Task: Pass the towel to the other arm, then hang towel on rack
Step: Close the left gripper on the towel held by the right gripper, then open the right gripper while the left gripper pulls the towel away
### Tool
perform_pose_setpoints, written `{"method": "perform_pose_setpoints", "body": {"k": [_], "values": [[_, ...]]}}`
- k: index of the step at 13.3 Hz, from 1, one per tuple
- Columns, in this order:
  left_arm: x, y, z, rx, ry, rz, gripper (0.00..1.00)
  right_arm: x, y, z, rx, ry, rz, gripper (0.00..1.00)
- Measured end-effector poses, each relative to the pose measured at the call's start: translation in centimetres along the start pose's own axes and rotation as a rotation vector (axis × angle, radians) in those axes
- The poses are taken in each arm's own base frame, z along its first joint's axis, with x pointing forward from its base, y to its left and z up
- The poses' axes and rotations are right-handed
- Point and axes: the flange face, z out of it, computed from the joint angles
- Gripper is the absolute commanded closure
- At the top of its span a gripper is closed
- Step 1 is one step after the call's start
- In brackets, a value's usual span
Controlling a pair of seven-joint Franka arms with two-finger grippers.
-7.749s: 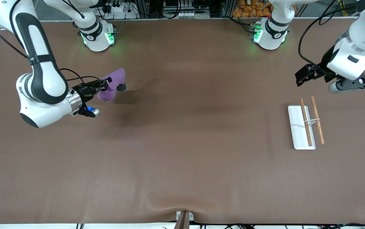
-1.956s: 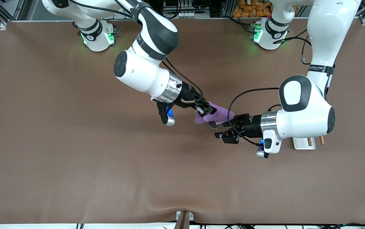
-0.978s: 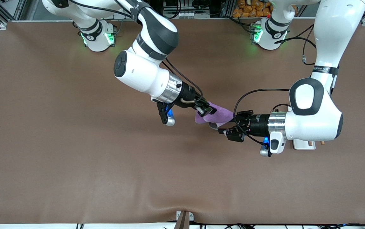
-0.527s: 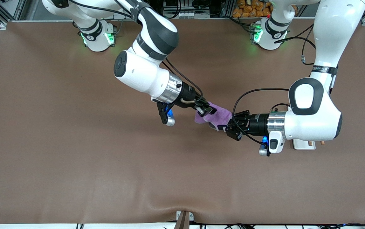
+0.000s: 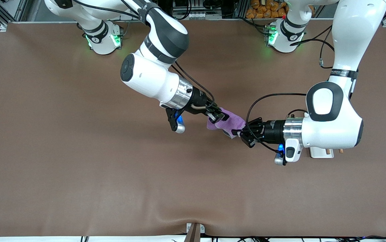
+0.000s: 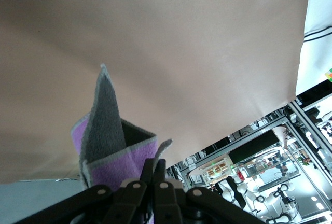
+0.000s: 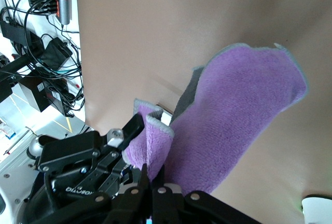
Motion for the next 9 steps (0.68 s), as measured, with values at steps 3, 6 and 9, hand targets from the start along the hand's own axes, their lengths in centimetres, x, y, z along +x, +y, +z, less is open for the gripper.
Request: {"method": "perform_pose_setpoints", "body": {"k": [3,6,9], "values": [[-1.3,0.2,-4.1,-0.012,0.016,0.025,1.00,0.0,0.0,-0.1,0.001,0.000,0.000,0.05],[-3.3,-0.1,-10.1,-0.010,0.103,0.068,1.00,-0.1,-0.2,-0.3,0.002,0.009,-0.014,0.00],[-4.8,-1.0,-13.9,0.033,0.211,0.101,1.00,-0.2,-0.1,-0.3,-0.025,0.012,-0.027,0.00]]}}
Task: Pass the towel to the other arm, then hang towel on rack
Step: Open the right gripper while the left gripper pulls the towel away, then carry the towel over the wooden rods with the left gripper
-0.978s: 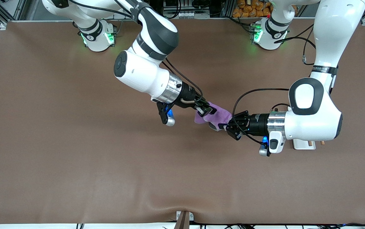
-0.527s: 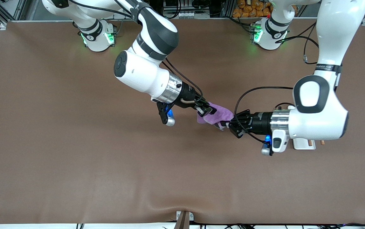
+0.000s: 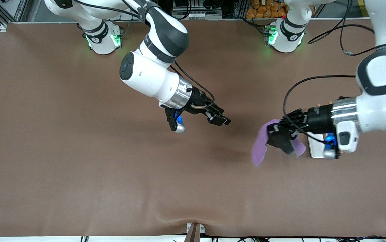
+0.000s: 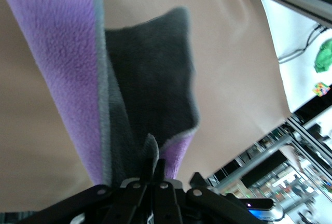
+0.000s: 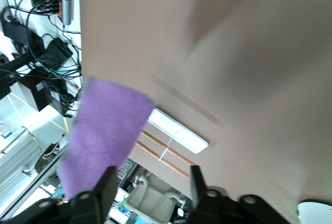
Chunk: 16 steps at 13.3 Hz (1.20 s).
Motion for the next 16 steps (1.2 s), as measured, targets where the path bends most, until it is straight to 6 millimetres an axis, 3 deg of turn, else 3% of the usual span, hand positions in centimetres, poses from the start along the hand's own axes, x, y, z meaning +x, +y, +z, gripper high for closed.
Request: {"method": "perform_pose_setpoints", "body": {"k": [3,7,9,13,15,16], "values": [[1.8,-1.9,-1.7,0.086,0.083,0.060,1.00,0.2,0.1,-1.2,-0.098,-0.021,-0.003,0.00],[4.2,-4.8,-2.1,0.317,0.204,0.195,1.00,4.4,0.0,-6.6,-0.259,0.021,0.003,0.00],[4.6,-5.9,-1.9,0.450,0.232,0.268,1.00,4.4,-0.2,-8.6,-0.291,0.092,-0.049,0.00],[5.0,-7.6,-4.4,0.593,0.248,0.442,1.00,3.4,0.3,-9.1,-0.343,0.109,-0.178,0.00],[5.3,-8.7,-5.8,0.623,0.242,0.502,1.00,4.5,0.3,-9.8,-0.359,0.114,-0.185,0.00],[5.7,-9.3,-6.1,0.628,0.234,0.521,1.00,6.0,0.6,-10.7,-0.394,0.106,-0.191,0.00]]}}
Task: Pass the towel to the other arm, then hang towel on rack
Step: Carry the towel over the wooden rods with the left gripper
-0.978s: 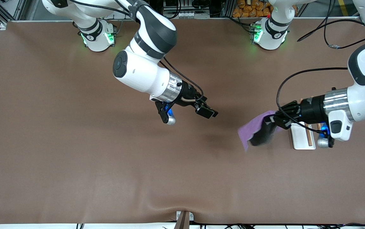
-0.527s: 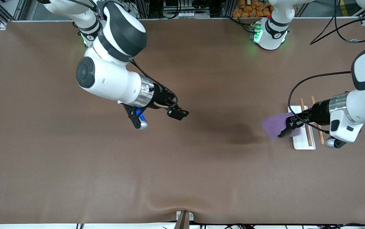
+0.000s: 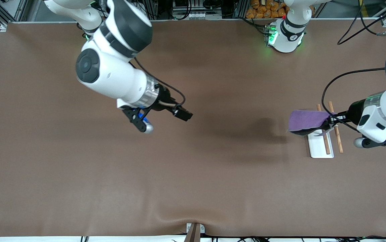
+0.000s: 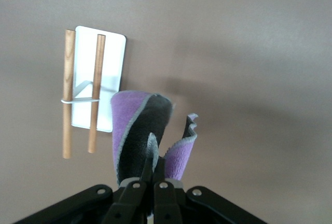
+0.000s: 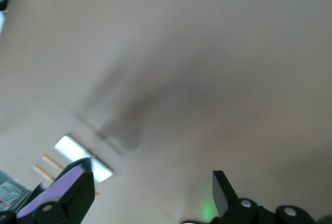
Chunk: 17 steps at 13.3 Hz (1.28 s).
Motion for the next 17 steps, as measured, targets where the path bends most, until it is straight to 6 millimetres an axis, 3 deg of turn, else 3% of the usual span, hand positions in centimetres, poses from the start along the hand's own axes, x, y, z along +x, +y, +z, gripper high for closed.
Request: {"method": "perform_pose_setpoints", "body": {"k": [2,8,11,14,17], "values": [[0.1,-0.6,0.9,0.000,0.010,0.035,1.00,3.0,2.2,-1.8,-0.080,-0.036,-0.045,0.00],[0.2,-1.7,4.3,0.051,0.030,0.168,1.00,6.0,6.4,-9.3,-0.115,-0.054,-0.174,0.00],[0.1,-2.7,6.3,0.147,0.005,0.204,1.00,7.1,7.9,-11.2,-0.211,0.097,-0.222,0.00],[0.4,-4.6,6.6,0.158,-0.007,0.234,1.00,6.7,9.4,-13.0,-0.334,0.184,-0.335,0.00],[0.8,-7.6,6.9,0.150,-0.013,0.249,1.00,8.3,10.9,-14.7,-0.396,0.210,-0.420,0.00]]}}
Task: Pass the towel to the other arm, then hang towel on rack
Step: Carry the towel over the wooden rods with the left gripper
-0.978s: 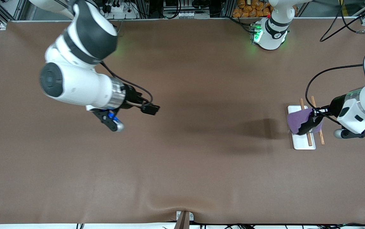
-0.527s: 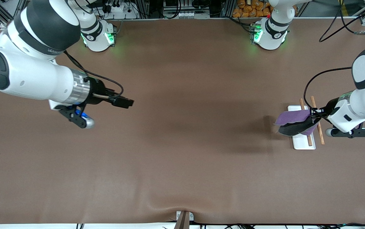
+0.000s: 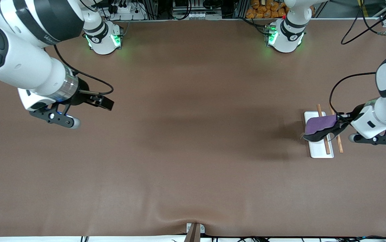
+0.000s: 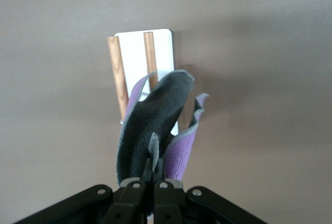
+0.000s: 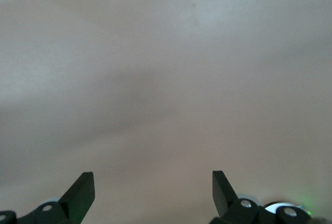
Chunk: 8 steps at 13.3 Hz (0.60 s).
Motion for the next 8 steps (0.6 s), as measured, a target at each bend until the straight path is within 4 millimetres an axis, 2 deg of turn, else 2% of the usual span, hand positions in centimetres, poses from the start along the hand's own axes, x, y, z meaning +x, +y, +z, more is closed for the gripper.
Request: {"method": "perform_pose_setpoints", "body": {"k": [2,4,7,8], "values": [[-0.2,-2.2,0.7,-0.009,-0.003,0.006,1.00,1.3,2.3,-0.3,-0.005,0.000,-0.027,0.00],[-0.2,-3.4,1.3,-0.016,-0.006,0.002,1.00,2.5,4.9,-0.3,-0.012,-0.011,-0.064,0.00],[0.0,-5.6,2.4,-0.028,0.005,0.025,1.00,4.9,10.1,-0.1,-0.006,-0.029,-0.106,0.00],[0.0,-6.7,2.9,-0.034,0.007,0.032,1.00,5.2,10.9,-0.1,-0.005,-0.033,-0.106,0.00]]}}
